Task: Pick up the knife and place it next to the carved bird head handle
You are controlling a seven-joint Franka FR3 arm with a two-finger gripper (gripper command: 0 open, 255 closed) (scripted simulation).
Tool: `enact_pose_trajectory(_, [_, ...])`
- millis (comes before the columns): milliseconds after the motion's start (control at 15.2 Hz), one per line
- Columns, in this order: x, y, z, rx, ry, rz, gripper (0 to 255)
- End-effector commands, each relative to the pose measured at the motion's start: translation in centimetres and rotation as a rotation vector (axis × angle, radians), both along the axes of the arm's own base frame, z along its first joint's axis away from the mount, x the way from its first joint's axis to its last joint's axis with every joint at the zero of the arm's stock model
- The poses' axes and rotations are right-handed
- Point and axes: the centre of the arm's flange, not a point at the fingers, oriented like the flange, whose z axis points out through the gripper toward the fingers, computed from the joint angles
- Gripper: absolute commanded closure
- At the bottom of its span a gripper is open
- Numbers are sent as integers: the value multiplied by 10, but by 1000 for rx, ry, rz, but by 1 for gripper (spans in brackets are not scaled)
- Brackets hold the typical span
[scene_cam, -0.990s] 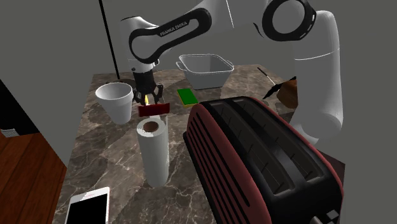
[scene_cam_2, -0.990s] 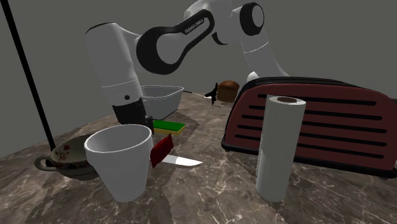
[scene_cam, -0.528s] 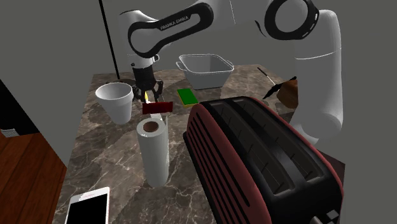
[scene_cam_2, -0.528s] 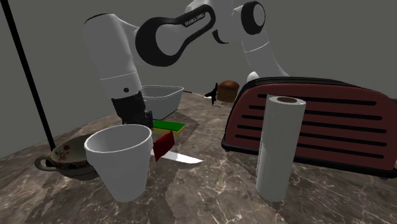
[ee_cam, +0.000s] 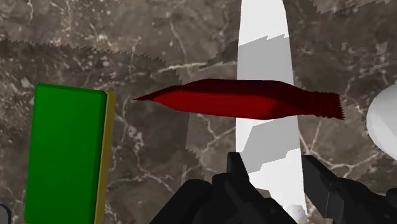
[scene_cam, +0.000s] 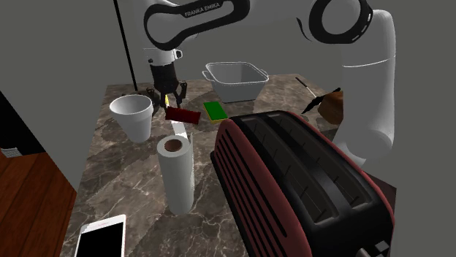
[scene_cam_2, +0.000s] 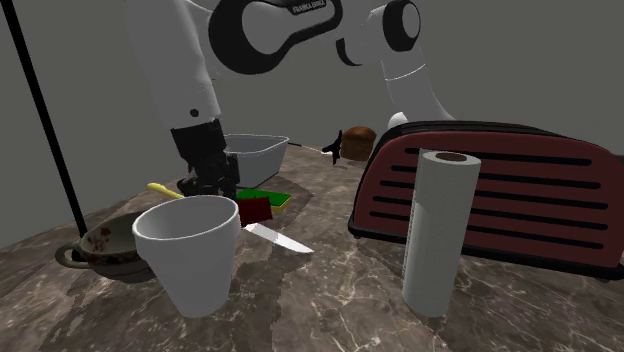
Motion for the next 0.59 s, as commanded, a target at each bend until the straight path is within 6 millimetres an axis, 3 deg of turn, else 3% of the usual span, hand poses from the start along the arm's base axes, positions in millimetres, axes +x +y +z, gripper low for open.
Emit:
enact_pose_trajectory(0, [0, 1, 11, 0, 0, 0, 255])
enact_pose_trajectory(528, [0, 1, 53, 0, 0, 0, 255])
